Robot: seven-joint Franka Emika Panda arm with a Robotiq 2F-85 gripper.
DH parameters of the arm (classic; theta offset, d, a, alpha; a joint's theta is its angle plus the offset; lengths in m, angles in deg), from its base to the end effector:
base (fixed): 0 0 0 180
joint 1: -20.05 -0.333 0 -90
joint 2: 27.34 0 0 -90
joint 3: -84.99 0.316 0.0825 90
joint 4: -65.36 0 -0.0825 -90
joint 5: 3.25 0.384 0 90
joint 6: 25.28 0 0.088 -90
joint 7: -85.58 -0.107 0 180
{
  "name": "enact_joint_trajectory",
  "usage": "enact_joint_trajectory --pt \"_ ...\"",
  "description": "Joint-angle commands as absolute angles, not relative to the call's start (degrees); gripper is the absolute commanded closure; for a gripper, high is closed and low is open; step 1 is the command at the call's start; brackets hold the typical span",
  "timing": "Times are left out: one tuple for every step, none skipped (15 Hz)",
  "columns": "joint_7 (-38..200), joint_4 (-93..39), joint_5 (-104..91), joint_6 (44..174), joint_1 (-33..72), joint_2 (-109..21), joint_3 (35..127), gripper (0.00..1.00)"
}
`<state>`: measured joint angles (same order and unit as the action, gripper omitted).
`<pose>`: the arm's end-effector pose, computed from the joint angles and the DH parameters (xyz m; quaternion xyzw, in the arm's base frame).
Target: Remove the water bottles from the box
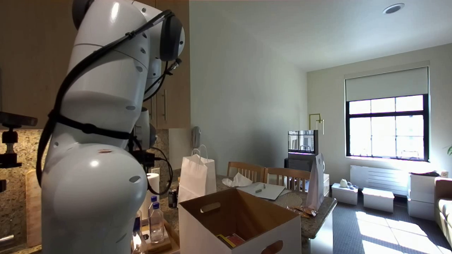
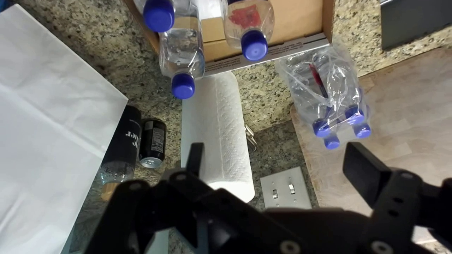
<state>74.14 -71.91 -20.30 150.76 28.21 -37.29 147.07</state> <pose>0.3037 0.4467 0.3515 -0.8420 -0.4483 -0.2422 0.1773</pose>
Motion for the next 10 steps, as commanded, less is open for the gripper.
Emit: enact_joint_trajectory --pt "75.43 -73.71 -19.27 152.30 32.13 -35.39 150.64 0.00" --pt "75.39 -73.67 -19.35 152.24 32.75 -35.38 151.16 0.00" --pt "75.33 -73.58 -19.39 152.02 33.37 -35.36 151.68 0.00" --pt "75.31 -73.46 -19.41 151.53 33.99 -35.33 152.21 0.00" --pt "74.91 -73.39 -19.52 150.87 34.31 -34.65 152.30 0.00" --pt "74.61 -72.97 -19.68 148.61 34.40 -33.83 152.11 0.00" --pt "74.69 -72.50 -19.67 145.95 34.65 -33.13 152.16 0.00" --pt "74.87 -71.65 -19.63 140.64 34.76 -31.46 152.12 0.00" --pt "75.36 -71.03 -19.60 137.30 34.95 -30.96 151.87 0.00" --pt "75.21 -70.24 -20.16 133.95 35.09 -29.85 150.62 0.00"
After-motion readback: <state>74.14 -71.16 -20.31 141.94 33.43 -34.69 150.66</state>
